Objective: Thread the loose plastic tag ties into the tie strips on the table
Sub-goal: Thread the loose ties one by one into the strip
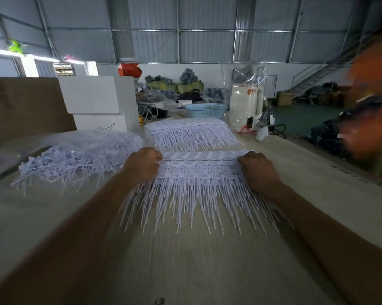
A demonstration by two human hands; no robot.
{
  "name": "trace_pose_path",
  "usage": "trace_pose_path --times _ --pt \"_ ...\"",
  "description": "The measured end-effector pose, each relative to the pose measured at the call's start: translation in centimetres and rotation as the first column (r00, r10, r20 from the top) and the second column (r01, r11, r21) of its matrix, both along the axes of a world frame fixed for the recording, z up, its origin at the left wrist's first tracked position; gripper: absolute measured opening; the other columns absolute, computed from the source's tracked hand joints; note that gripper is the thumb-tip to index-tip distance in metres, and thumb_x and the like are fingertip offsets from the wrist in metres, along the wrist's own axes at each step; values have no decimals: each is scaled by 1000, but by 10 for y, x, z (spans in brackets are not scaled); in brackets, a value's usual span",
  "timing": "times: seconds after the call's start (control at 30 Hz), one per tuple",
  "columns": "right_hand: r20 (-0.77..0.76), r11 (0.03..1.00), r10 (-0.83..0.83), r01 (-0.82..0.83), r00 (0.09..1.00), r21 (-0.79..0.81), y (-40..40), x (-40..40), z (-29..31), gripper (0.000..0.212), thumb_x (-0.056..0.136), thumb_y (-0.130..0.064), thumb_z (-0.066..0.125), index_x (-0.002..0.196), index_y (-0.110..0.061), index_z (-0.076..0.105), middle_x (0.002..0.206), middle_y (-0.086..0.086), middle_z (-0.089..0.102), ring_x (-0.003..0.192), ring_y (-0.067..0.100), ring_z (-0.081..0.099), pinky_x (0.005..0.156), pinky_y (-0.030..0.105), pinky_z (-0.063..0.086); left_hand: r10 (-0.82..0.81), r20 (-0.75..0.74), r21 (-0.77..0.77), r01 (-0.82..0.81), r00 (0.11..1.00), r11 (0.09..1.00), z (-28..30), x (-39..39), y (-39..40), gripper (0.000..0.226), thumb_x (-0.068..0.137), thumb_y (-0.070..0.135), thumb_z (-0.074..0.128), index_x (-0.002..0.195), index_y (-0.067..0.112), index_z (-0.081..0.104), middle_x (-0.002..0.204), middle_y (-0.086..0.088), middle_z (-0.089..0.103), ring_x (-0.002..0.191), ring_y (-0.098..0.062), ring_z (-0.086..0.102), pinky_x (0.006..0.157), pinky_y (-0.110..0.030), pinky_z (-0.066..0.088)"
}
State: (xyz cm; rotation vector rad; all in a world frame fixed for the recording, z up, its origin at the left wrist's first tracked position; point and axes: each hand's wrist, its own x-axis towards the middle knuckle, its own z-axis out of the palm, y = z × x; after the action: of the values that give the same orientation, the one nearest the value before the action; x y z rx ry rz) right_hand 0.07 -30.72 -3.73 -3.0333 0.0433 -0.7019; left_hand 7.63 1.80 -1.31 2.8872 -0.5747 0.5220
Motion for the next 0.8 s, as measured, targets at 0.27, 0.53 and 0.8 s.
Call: trace_pose_path --times 0.27,0.53,0.8 --pt "74 994 -13 5 997 111 -3 -5 15 37 93 -6 57 128 -16 65 128 11 58 121 33 46 97 44 45 -107 157 -105 124 982 987 10 -7 10 17 98 13 55 112 13 65 115 -8 60 104 -28 59 89 -46 49" --pt "262 955 158 -215 952 206 -14 -45 70 25 100 -15 57 121 -11 69 118 10 70 88 16 58 84 26 39 -167 244 -157 209 955 965 56 -45 23 21 102 17 51 120 16 61 122 -2 56 107 -25 57 87 -48 50" --pt "166 676 392 -405 905 615 -7 -83 86 25 92 -18 69 109 -36 72 101 -23 69 91 -12 63 69 7 49 -251 252 -169 298 935 939 48 -96 68 17 92 7 64 106 17 67 100 5 60 88 -20 59 79 -39 51"
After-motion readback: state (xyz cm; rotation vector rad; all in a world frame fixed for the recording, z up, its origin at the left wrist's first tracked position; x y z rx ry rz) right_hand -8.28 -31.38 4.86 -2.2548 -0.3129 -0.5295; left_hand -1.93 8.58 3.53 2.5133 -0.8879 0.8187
